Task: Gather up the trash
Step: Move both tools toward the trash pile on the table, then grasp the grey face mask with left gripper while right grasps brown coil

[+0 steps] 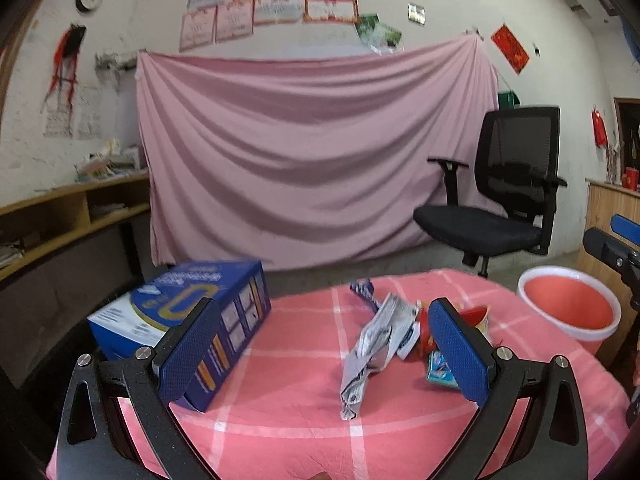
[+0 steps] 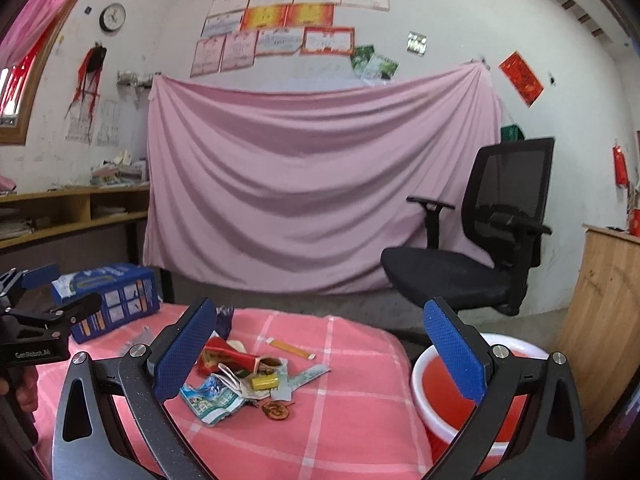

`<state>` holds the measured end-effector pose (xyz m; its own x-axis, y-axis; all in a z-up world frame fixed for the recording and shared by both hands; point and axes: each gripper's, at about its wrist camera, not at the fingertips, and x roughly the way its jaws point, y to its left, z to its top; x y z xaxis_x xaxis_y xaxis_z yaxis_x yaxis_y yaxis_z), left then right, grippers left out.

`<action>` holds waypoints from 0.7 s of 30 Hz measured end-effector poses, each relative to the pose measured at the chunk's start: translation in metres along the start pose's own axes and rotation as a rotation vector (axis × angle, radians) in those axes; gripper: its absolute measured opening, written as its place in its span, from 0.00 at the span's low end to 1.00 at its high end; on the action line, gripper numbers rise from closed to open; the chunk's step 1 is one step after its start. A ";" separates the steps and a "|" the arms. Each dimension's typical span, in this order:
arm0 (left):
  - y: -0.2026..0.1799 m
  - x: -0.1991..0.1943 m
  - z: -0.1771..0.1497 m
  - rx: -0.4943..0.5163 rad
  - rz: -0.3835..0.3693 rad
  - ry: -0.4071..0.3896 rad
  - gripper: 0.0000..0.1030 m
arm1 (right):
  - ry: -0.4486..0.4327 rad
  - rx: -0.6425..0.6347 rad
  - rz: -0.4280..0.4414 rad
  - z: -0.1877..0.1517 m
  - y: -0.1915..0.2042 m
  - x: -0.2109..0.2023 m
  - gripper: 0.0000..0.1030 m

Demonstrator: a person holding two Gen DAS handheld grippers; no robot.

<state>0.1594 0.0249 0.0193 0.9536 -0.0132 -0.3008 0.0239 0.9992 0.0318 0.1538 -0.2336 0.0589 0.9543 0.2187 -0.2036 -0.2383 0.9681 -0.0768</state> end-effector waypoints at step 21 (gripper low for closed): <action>0.002 0.093 -0.032 -0.049 -0.199 0.459 0.32 | 0.575 -0.013 0.184 -0.052 0.009 0.100 0.63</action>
<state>0.2384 0.0270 -0.0389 0.7015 -0.1970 -0.6849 0.1676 0.9797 -0.1102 0.2374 -0.2093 -0.0124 0.6478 0.2780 -0.7093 -0.3959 0.9183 -0.0016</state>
